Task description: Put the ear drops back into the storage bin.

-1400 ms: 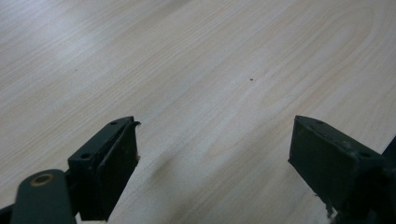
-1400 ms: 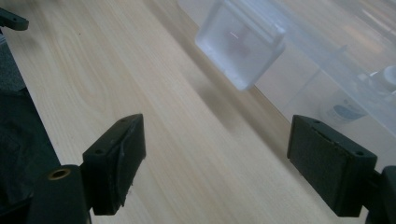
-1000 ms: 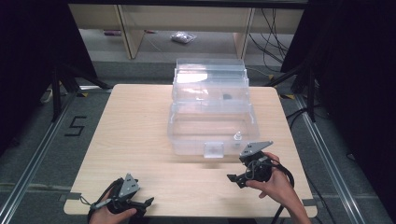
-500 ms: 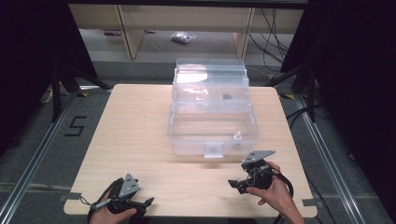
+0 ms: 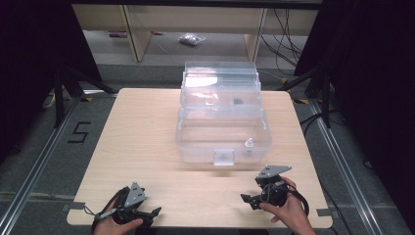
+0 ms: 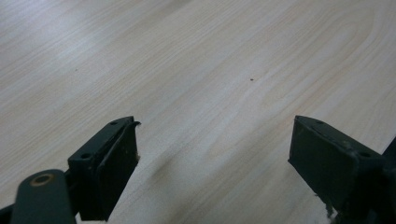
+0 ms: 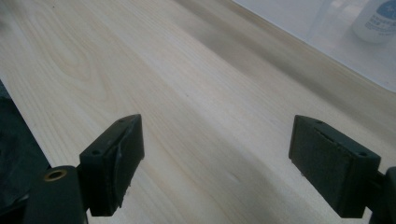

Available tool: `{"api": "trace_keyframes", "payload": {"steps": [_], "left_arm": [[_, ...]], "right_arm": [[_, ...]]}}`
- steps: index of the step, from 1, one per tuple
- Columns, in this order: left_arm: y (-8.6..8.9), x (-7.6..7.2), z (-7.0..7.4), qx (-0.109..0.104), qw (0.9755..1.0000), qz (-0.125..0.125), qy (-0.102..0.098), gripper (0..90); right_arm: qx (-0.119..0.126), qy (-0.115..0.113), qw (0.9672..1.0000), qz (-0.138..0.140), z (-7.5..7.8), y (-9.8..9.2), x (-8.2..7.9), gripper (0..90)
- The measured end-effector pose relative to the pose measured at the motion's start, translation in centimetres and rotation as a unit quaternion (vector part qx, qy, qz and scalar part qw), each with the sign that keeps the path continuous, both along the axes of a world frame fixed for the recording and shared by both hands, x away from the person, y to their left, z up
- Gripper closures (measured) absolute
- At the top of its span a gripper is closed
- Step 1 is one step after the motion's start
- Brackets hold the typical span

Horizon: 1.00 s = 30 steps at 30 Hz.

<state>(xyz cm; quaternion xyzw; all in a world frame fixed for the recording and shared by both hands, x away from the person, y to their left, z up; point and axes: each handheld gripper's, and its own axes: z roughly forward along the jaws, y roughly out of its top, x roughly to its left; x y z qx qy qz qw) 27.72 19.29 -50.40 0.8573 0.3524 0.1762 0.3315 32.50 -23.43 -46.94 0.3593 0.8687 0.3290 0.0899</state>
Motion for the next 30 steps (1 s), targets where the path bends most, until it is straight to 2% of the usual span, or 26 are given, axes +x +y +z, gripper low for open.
{"api": "trace_keyframes", "payload": {"steps": [1, 2, 3, 4, 5, 6, 7, 8, 9, 10, 13, 14, 15, 16, 17, 18, 20, 21, 22, 24, 27, 30], "left_arm": [[0.0, 0.0, 0.0, -0.001, 1.0, 0.001, 0.0, 15.0], [0.0, 0.0, 0.0, 0.0, 1.0, 0.0, 0.0, 14.9], [0.0, 0.0, 0.0, 0.0, 1.0, 0.0, 0.0, 15.0], [0.0, 0.0, 0.0, -0.001, 1.0, 0.0, 0.0, 14.9], [-0.1, 0.0, -0.1, -0.007, 1.0, 0.005, -0.002, 14.9], [0.0, 0.0, 0.1, 0.003, 1.0, -0.003, -0.003, 14.9], [0.0, 0.0, 0.0, 0.002, 1.0, -0.002, -0.003, 14.9], [0.0, 0.0, 0.0, 0.002, 1.0, -0.002, -0.003, 14.9], [0.0, 0.0, 0.0, 0.003, 1.0, -0.002, -0.002, 14.9], [0.0, 0.0, 0.0, 0.0, 1.0, 0.0, -0.001, 15.0], [0.0, 0.0, 0.0, 0.0, 1.0, 0.0, 0.0, 15.0], [0.0, 0.0, 0.0, 0.002, 1.0, -0.001, 0.0, 15.0], [0.0, 0.0, 0.0, 0.002, 1.0, -0.002, -0.003, 14.9], [0.0, 0.0, 0.0, -0.002, 1.0, 0.001, -0.004, 14.9], [0.0, 0.0, 0.0, 0.003, 1.0, -0.003, -0.002, 14.9], [0.0, 0.0, 0.0, 0.003, 1.0, -0.002, -0.001, 14.9], [0.0, 0.0, 0.0, -0.001, 1.0, 0.001, 0.001, 14.9], [0.0, 0.0, 0.0, 0.002, 1.0, -0.001, 0.002, 14.9], [0.0, 0.0, 0.0, 0.0, 1.0, 0.001, 0.001, 14.9], [0.0, 0.0, 0.0, 0.001, 1.0, 0.0, 0.002, 14.9], [0.0, 0.0, 0.0, -0.002, 1.0, 0.001, 0.001, 14.9], [0.0, 0.0, 0.0, 0.003, 1.0, -0.002, -0.002, 15.0]], "right_arm": [[0.004, 0.014, 0.9998, -0.011, 0.0, 0.0, -0.3, 19.1], [0.008, 0.008, 0.9999, -0.012, -0.1, 0.1, -0.3, 19.2], [0.0, 0.009, 0.9999, -0.004, -0.2, -0.1, -0.3, 19.2], [0.005, -0.001, 0.9999, -0.01, -0.4, 0.0, -0.4, 19.2], [0.001, 0.014, 0.9998, -0.012, -0.3, 0.0, -0.6, 19.2], [0.002, 0.017, 0.9998, -0.011, -0.4, -0.1, -0.7, 19.2], [0.002, 0.011, 0.9999, -0.009, -0.5, -0.1, -0.7, 19.2], [0.003, 0.016, 0.9998, -0.015, -0.5, -0.1, -0.9, 19.2], [0.012, 0.011, 0.9998, -0.013, -0.8, 0.0, -1.0, 19.2], [0.001, 0.01, 0.9999, -0.007, -0.7, -0.2, -1.0, 19.2], [0.009, -0.002, 0.9999, -0.012, -1.1, -0.1, -1.4, 19.3], [0.006, 0.004, 0.9999, -0.009, -1.0, -0.2, -1.5, 19.3], [0.006, 0.013, 0.9997, -0.02, -0.8, -0.2, -1.8, 19.3], [0.017, 0.004, 0.9996, -0.022, -1.0, -0.2, -1.9, 19.3], [0.019, 0.001, 0.9996, -0.02, -1.1, -0.2, -1.9, 19.2], [0.013, 0.01, 0.9997, -0.017, -0.9, -0.2, -2.1, 19.1], [0.018, 0.003, 0.9996, -0.024, -1.2, -0.3, -2.3, 19.1], [0.012, 0.014, 0.9995, -0.024, -1.1, -0.4, -2.4, 19.1], [0.022, 0.01, 0.9992, -0.03, -1.4, -0.2, -2.6, 19.2], [0.011, 0.0, 0.9997, -0.021, -1.5, -0.5, -2.6, 19.2], [0.012, 0.009, 0.9996, -0.025, -1.6, -0.5, -2.9, 19.2], [0.019, 0.008, 0.9994, -0.028, -1.9, -0.4, -3.1, 19.1]]}}
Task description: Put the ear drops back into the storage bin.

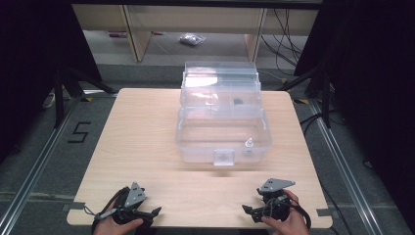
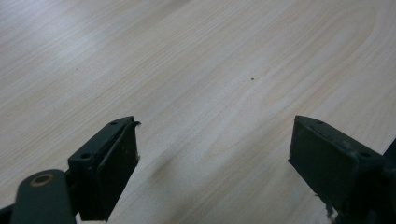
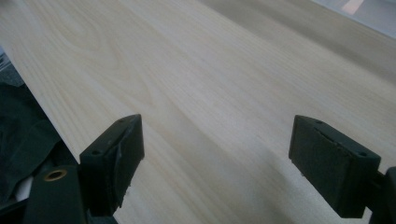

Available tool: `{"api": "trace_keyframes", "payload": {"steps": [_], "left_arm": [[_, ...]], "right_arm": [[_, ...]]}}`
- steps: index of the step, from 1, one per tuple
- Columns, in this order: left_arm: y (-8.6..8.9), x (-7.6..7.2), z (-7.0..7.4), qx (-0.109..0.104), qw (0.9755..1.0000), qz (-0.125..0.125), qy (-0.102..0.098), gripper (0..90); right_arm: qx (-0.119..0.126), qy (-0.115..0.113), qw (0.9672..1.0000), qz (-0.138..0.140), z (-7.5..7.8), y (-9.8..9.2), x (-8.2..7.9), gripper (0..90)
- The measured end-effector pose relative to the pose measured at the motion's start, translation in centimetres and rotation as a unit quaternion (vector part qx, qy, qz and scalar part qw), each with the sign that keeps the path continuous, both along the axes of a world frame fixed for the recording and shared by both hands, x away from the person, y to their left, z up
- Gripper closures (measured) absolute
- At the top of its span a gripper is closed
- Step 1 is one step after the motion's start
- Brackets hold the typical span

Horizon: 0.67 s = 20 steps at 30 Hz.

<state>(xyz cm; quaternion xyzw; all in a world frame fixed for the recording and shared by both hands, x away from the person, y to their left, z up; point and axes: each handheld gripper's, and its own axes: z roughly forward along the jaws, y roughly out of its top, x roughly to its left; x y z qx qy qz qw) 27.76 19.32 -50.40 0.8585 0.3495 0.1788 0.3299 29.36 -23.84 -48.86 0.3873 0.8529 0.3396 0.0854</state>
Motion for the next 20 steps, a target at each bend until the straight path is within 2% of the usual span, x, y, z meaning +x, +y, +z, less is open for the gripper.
{"api": "trace_keyframes", "payload": {"steps": [1, 2, 4, 5, 7, 8, 9, 10, 11, 14, 15, 16, 17, 20], "left_arm": [[-0.01, 0.0, 0.0, 0.0, 1.0, 0.0, 0.0, 14.9], [-0.03, -0.03, -0.02, -0.002, 1.0, 0.002, 0.002, 15.0], [-0.01, 0.0, 0.0, 0.0, 1.0, 0.001, 0.0, 14.9], [-0.01, -0.01, 0.01, 0.0, 1.0, 0.0, 0.0, 14.9], [-0.07, -0.04, -0.07, -0.006, 1.0, 0.004, 0.004, 14.9], [-0.04, 0.01, -0.04, -0.001, 1.0, 0.002, 0.006, 14.9], [-0.04, 0.0, -0.04, -0.001, 1.0, 0.002, 0.007, 15.0], [0.01, 0.04, 0.02, 0.004, 1.0, -0.003, 0.002, 14.9], [0.0, 0.03, 0.02, 0.003, 1.0, -0.002, 0.003, 14.9], [-0.04, 0.0, -0.02, -0.001, 1.0, 0.002, 0.006, 14.9], [-0.02, 0.01, 0.02, 0.002, 1.0, 0.0, 0.004, 14.9], [-0.01, 0.02, 0.02, 0.003, 1.0, -0.002, 0.003, 14.9], [-0.02, 0.02, 0.02, 0.004, 1.0, -0.002, 0.003, 14.9], [-0.02, 0.02, -0.01, 0.002, 1.0, -0.002, 0.002, 14.9]], "right_arm": [[-0.003, -0.004, 1.0, 0.003, -0.07, -0.04, -0.03, 19.2], [-0.007, 0.005, 1.0, 0.005, 0.08, -0.12, -0.11, 19.2], [0.002, 0.006, 1.0, -0.003, -0.19, -0.02, -0.3, 19.1], [-0.01, 0.004, 0.9999, 0.01, -0.18, -0.22, -0.26, 19.1], [-0.004, 0.009, 1.0, 0.001, -0.2, -0.13, -0.5, 19.1], [-0.001, 0.018, 0.9998, -0.003, -0.09, -0.07, -0.66, 19.1], [-0.002, 0.006, 1.0, 0.005, -0.1, -0.21, -0.5, 19.1], [-0.001, 0.006, 1.0, 0.002, -0.06, -0.22, -0.56, 19.0], [-0.002, -0.003, 1.0, 0.005, -0.21, -0.28, -0.48, 18.9], [-0.005, 0.003, 1.0, 0.003, -0.18, -0.37, -0.46, 19.0], [0.0, -0.007, 1.0, 0.002, -0.31, -0.31, -0.42, 19.0], [0.004, -0.003, 1.0, 0.005, -0.24, -0.3, -0.39, 19.0], [0.0, -0.012, 0.9999, 0.01, -0.34, -0.35, -0.31, 19.0], [0.002, -0.002, 1.0, 0.005, -0.23, -0.3, -0.38, 19.0]]}}
